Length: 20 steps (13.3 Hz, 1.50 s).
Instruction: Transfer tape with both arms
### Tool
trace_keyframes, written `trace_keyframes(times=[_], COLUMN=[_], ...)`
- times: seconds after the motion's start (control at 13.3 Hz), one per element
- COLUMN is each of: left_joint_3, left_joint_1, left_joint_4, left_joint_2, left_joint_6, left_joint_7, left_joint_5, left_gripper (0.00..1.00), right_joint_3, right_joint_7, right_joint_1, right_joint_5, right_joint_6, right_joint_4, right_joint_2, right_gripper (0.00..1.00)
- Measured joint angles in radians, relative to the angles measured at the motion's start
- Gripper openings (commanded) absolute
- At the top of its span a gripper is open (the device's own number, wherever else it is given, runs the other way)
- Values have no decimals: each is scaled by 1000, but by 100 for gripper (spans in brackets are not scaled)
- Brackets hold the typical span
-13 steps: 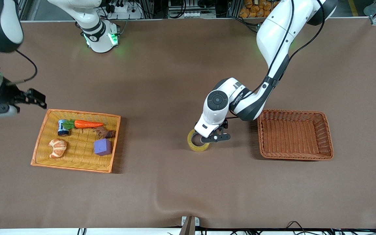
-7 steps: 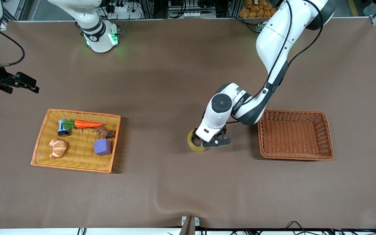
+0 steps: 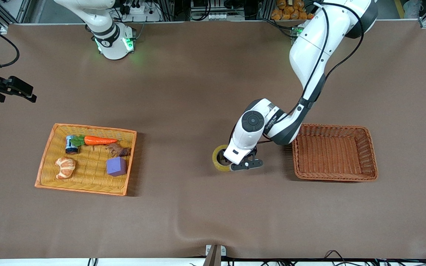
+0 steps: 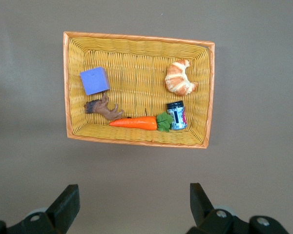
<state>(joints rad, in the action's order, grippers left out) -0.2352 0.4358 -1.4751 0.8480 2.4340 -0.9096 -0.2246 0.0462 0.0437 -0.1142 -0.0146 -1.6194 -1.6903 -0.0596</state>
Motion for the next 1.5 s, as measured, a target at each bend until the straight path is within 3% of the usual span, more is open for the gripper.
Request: trace_keyframes(times=[0.08,0.23,0.75,1.13,1.5], left_joint_3=[0,0,1,-2,-1], left_joint_1=[2,4,-19,-155,-331], left_joint_4=[0,0,35,38,22], left_joint_2=[1,2,-46,-294,-450], left_joint_6=[0,0,-24,-289,-556], left_joint_7=[0,0,-1,133,509], left_joint_5=[0,0,0,0,66], left_gripper=[27,0,0,0,0], right_joint_3=[0,-2,8,6,-3], right_joint_7=[0,0,0,-1,-2], right_joint_1=[0,-1,-1,-2,-7], right_joint_5=[1,1,1,1,1], right_joint_6=[-3,-8,-18,-17,-10], right_joint_4=[2,5,47,56,58], right_joint_2=[3,8,15,27,31], right_gripper=[100,100,100,100,100])
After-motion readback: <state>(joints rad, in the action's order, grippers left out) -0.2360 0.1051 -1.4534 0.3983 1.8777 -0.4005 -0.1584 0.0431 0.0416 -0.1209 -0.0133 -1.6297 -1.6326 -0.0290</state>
